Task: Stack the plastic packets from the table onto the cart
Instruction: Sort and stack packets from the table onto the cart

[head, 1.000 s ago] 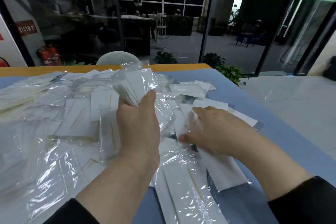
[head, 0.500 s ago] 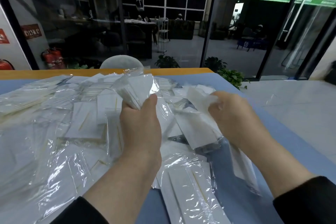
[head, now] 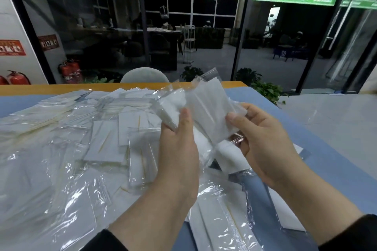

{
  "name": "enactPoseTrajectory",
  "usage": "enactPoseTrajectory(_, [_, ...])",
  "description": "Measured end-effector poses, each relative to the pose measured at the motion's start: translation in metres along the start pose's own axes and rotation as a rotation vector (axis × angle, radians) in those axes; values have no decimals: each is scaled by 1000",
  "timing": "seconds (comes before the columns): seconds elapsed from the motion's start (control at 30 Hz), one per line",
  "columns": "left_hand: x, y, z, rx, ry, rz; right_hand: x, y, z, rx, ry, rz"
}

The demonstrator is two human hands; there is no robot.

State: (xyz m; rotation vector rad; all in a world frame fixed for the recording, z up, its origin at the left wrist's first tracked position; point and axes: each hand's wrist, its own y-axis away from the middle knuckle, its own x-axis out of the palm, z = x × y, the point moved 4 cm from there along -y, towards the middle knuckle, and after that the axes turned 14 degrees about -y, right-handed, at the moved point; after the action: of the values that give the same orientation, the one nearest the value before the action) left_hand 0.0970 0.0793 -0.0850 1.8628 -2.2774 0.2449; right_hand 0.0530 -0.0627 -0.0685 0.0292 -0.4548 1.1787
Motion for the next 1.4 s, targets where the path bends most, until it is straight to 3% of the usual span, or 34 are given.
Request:
enactPoseTrajectory(0.2, [-3,-3,5,-12,36,2,11,8,-2,-27,564,102])
enactPoseTrajectory(0.27, [-2,-2,6,-17,53,13,14,8,1,-83,592,136])
enactPoseTrajectory(0.37, [2,1,4,16,36,39,26,16,-2,-53,564,372])
enactPoseTrajectory(0.43, [2,1,3,44,-41,11,27,17,-2,-84,617,433])
enactPoseTrajectory(0.6, [-6,-2,-1,121,-271,-37,-14,-5,33,-184,884,107])
enactPoseTrajectory(0.7, [-1,2,1,173,-516,59,-58,-4,50,36,1161,60])
enactPoseTrajectory(0.83, [6,5,9,171,-652,168,-92,24,50,415,1436,250])
enactPoseTrajectory(0.97, [6,5,6,191,-648,151,-94,34,52,432,1442,375])
enactPoseTrajectory(1.4, [2,3,-3,212,-553,77,-83,0,39,520,1530,383])
